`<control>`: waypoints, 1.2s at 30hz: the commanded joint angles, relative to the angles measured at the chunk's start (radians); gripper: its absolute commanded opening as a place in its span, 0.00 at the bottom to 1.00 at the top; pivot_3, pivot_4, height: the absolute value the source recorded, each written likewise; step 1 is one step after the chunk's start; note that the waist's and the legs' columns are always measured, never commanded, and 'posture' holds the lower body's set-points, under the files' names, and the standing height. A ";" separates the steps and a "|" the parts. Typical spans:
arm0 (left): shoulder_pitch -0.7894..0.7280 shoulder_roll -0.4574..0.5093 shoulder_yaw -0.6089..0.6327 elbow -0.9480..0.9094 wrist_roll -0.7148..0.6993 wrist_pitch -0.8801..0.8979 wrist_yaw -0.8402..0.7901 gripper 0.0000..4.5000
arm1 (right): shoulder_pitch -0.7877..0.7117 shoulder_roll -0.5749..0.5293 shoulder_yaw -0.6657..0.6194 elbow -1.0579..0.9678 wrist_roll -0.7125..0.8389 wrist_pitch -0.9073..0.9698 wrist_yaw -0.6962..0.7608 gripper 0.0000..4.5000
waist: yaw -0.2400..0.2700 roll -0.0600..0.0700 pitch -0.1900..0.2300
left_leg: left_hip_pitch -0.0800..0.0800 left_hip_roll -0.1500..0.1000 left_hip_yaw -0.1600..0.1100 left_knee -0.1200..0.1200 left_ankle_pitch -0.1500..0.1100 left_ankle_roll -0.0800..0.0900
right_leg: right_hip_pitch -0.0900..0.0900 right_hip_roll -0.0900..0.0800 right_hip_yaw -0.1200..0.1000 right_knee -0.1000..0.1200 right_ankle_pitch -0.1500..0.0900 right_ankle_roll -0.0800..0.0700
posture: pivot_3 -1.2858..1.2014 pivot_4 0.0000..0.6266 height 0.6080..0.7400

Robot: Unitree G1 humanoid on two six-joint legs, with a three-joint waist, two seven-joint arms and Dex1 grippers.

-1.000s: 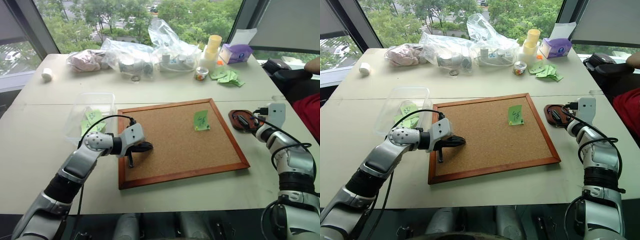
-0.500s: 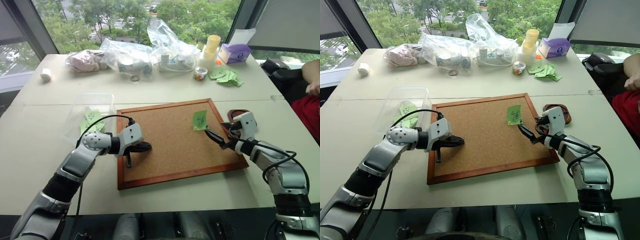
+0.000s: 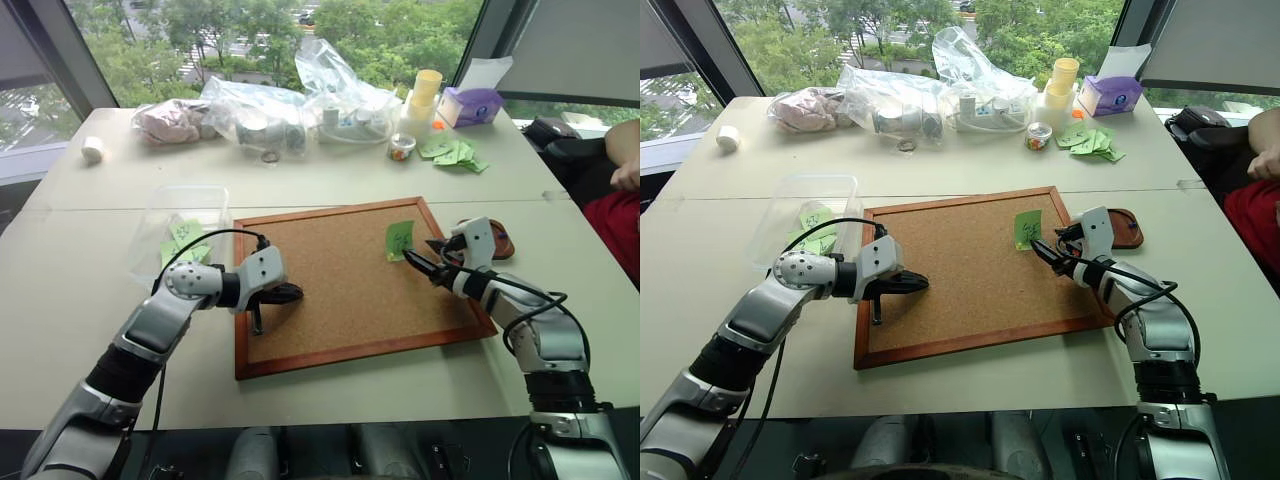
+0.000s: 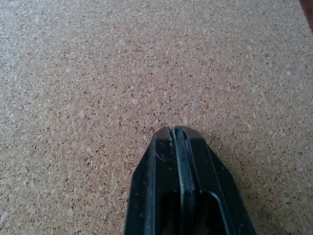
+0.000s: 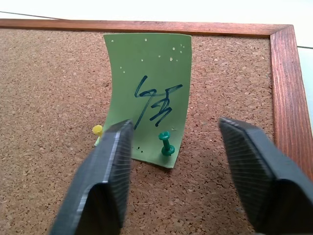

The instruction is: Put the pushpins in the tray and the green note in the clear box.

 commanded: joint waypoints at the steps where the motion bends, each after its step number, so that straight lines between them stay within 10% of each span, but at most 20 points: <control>1: 0.009 0.005 0.012 -0.014 0.007 0.005 0.008 0.00 | -0.016 0.002 -0.004 -0.002 0.003 -0.012 0.014 0.15 | 0.000 0.000 0.000 | 0.000 0.000 0.000 0.000 0.000 0.000 | 0.000 0.000 0.000 0.000 0.000 0.000 | 0.52 0.24 0.99; 36: 0.008 0.027 -0.024 -0.020 0.022 0.029 -0.040 0.00 | 0.037 0.040 -0.164 -0.146 0.115 -0.024 -0.103 0.05 | -0.001 0.000 0.000 | 0.000 0.000 0.000 0.000 0.000 0.000 | 0.000 0.000 0.000 0.000 0.000 0.000 | 0.52 0.24 0.99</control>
